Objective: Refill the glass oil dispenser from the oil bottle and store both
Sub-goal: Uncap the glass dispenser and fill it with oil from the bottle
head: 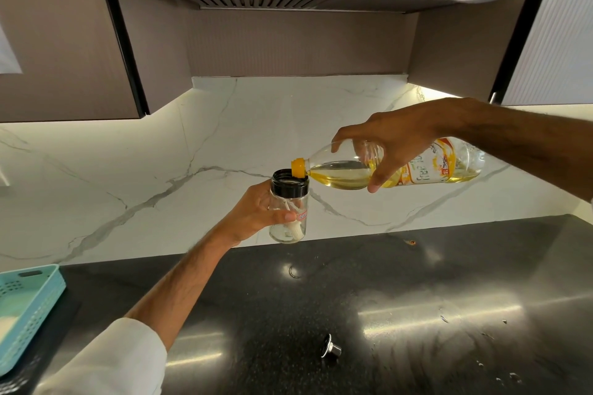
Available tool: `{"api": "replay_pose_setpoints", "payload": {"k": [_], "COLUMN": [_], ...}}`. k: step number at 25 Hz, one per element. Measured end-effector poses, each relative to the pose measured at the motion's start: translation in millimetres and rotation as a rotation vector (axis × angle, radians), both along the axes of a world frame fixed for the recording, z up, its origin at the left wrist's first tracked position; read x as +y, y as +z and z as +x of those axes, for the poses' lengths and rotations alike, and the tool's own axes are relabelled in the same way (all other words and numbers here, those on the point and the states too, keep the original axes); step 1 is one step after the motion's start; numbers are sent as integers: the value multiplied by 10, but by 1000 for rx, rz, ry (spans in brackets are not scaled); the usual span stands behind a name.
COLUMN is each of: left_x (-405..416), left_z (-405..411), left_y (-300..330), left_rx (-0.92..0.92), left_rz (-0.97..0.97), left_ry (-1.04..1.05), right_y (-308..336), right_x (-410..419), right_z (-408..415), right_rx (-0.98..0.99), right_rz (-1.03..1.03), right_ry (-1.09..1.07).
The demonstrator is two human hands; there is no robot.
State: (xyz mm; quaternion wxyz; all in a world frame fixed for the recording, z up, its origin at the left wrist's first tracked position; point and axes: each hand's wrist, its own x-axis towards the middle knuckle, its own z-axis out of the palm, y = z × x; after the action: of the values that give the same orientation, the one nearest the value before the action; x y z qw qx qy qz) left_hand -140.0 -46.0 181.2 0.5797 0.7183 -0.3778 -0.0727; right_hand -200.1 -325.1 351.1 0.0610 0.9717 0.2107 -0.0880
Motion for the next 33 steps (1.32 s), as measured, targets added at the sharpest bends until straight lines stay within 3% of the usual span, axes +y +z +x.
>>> {"api": "replay_pose_setpoints", "payload": {"k": [33], "left_x": [20], "left_z": [-79], "left_y": [44], "left_rx": [-2], "left_rz": [-3], "left_ry": [12], "right_y": [108], "right_x": [106], "right_z": [-62], "right_rx": [17], "right_rz": [-56], "right_ry": [16]}}
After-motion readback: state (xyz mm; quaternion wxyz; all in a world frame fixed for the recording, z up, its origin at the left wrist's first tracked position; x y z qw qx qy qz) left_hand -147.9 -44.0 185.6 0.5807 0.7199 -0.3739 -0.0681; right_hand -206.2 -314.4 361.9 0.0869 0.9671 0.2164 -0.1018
